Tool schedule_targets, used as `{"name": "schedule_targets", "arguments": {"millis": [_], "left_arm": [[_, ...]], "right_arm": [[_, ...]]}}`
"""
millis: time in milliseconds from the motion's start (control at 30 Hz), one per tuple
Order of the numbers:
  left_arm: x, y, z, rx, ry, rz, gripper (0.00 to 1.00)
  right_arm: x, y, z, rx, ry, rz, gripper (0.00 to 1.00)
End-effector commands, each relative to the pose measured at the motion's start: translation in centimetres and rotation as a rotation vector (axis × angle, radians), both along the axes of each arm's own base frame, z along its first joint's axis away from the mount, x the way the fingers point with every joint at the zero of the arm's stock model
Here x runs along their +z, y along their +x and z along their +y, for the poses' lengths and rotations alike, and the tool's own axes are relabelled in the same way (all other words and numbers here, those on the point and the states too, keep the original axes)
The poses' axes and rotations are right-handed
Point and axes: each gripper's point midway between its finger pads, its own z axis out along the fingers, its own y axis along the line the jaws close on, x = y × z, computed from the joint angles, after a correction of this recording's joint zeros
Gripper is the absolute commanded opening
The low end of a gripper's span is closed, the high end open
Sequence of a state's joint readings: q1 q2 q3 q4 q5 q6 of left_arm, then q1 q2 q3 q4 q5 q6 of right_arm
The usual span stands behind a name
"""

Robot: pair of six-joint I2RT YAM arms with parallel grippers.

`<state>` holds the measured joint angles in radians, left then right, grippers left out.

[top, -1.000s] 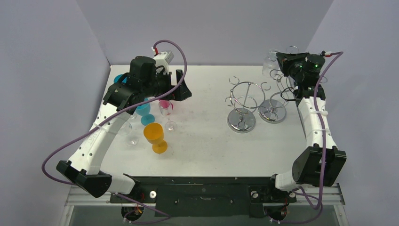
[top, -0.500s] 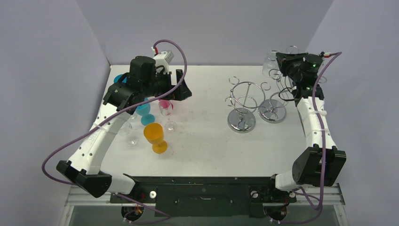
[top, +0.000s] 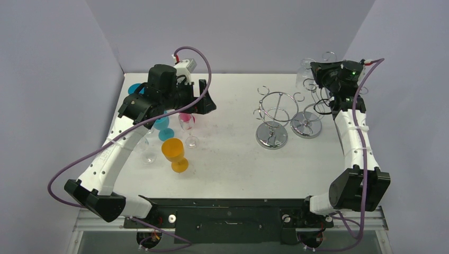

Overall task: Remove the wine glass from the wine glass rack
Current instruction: Pick up the wine glass from the wine rack.

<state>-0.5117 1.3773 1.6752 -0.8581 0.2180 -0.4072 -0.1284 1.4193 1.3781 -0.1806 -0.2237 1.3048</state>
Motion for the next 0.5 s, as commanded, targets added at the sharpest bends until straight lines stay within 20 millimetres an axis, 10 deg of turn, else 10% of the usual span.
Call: {"name": "schedule_targets", "arguments": {"millis": [0,467], "left_arm": [[2.2,0.0,-0.5,-0.025,-0.045,-0.080,0.86],[1.9,0.1,-0.3,-0.025,-0.038,-0.084,0.86]], "right_arm": [[8.3,-1.4,0.4,0.003,-0.053,-0.213,0.00],[8.8,-0.2,0.9,0.014,-0.066,-0.200,0.00]]}}
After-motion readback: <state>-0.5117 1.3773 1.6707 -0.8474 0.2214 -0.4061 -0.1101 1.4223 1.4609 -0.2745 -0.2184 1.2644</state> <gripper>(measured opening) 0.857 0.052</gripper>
